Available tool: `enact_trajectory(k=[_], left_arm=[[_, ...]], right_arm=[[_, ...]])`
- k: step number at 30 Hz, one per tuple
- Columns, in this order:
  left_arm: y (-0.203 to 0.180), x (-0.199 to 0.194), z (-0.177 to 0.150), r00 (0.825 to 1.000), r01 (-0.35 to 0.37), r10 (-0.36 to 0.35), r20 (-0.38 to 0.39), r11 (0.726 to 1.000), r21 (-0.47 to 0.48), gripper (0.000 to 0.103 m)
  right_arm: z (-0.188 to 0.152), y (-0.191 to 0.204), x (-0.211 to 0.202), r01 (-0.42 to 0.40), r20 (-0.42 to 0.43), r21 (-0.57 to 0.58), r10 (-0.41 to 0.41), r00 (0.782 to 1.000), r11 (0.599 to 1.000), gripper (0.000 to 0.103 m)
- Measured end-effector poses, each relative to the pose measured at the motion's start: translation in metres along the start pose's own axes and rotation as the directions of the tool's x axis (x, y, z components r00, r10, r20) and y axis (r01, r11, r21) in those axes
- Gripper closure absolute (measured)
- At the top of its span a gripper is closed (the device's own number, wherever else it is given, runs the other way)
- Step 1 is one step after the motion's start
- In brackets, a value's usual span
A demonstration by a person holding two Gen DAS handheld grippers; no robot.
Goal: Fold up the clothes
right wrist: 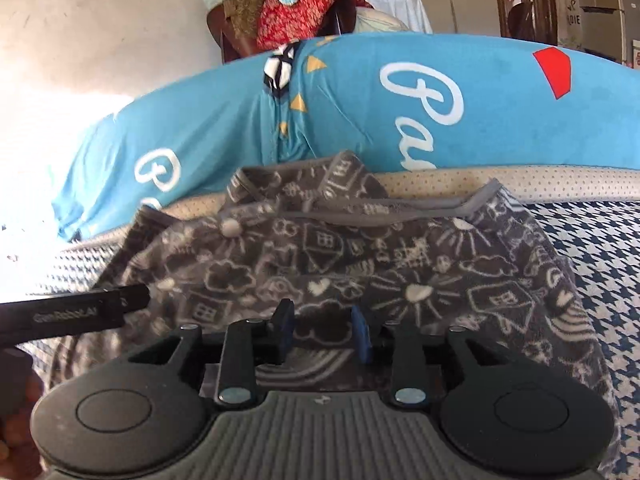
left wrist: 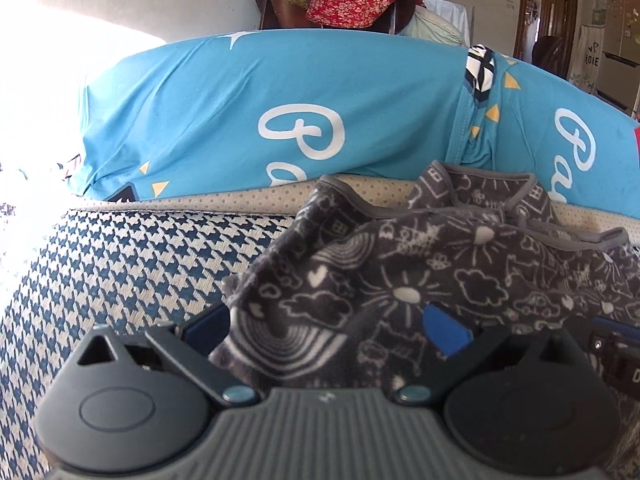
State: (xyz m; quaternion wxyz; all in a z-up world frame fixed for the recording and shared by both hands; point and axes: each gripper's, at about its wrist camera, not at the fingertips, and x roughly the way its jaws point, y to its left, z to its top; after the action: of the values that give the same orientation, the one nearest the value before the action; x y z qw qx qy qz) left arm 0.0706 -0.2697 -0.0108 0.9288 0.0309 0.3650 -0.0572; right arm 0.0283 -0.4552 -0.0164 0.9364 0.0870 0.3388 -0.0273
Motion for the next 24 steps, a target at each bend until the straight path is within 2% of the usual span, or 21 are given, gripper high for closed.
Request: enact_trajectory(k=[1,4,16,24], left_arm=[[-0.003,0.003,-0.003,1.000,0.000,0.001,-0.014,1.000,0.013,0.000],[-0.007,0.013,-0.011,0.999,-0.003,0.005,-0.049,0.999,0.044,0.000],[-0.020,0.020,-0.018,0.998,-0.019,0.023,-0.053,0.998,0.067,0.000],[-0.034,0.006,-0.016,0.997,-0.044,0.049,-0.055,0.996,0.083,0.000]], right_arm=[[-0.003,-0.002,0.004,0.021,-0.023,-0.012,-0.021,1.000,1.000,0.071],[-0.007,-0.007,0.005,0.006,-0.007,-0.008,-0.006,1.000,1.000,0.072],[-0.008,-0.009,0.008,0.014,-0.003,-0.014,-0.014,1.000,1.000,0.073],[-0.005,-0.004,-0.007,0.065,0.000,0.002,-0.065,0.998,0.998,0.070]])
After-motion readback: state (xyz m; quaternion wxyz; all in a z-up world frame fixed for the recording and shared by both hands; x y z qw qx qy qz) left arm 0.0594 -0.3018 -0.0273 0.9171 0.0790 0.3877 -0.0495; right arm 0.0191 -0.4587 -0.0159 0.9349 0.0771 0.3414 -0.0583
